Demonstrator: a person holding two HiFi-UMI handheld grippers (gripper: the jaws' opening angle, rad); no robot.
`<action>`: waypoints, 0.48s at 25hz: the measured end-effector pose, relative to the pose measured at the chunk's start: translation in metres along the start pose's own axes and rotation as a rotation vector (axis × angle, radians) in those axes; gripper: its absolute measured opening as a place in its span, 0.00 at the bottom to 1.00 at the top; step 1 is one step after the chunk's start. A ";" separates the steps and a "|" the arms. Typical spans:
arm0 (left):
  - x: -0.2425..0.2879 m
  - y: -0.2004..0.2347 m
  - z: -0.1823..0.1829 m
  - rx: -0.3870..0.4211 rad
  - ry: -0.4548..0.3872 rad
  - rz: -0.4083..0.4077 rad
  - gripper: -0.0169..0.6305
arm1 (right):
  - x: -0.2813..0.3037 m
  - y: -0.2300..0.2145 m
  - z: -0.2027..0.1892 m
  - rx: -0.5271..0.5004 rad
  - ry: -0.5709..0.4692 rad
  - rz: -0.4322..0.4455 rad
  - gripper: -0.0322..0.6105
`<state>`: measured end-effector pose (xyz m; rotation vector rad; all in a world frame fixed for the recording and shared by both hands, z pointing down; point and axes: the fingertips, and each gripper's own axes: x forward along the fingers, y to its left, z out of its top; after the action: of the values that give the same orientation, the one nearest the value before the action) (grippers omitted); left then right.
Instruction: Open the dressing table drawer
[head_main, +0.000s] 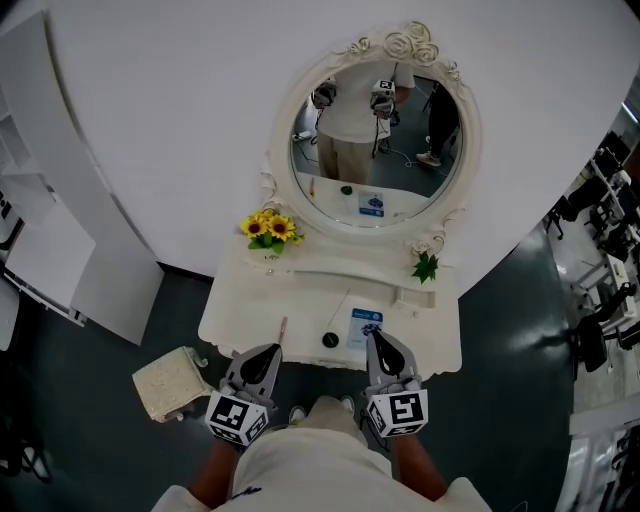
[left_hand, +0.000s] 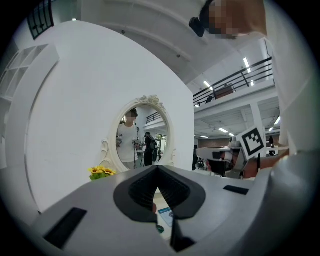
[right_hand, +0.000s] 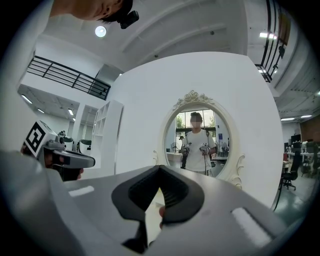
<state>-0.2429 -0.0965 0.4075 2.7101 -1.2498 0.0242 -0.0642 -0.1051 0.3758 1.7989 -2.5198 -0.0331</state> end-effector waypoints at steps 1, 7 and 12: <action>-0.002 -0.005 0.005 -0.012 -0.008 -0.015 0.04 | 0.000 0.000 -0.001 0.002 0.003 0.001 0.07; -0.012 -0.031 0.026 0.110 -0.012 -0.072 0.04 | 0.000 0.002 -0.002 0.021 0.004 0.006 0.07; -0.012 -0.024 0.029 0.091 -0.026 -0.052 0.04 | 0.001 0.022 -0.004 0.021 0.020 0.090 0.07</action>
<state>-0.2345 -0.0764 0.3750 2.8282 -1.2137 0.0404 -0.0857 -0.0990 0.3805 1.6826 -2.5931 0.0143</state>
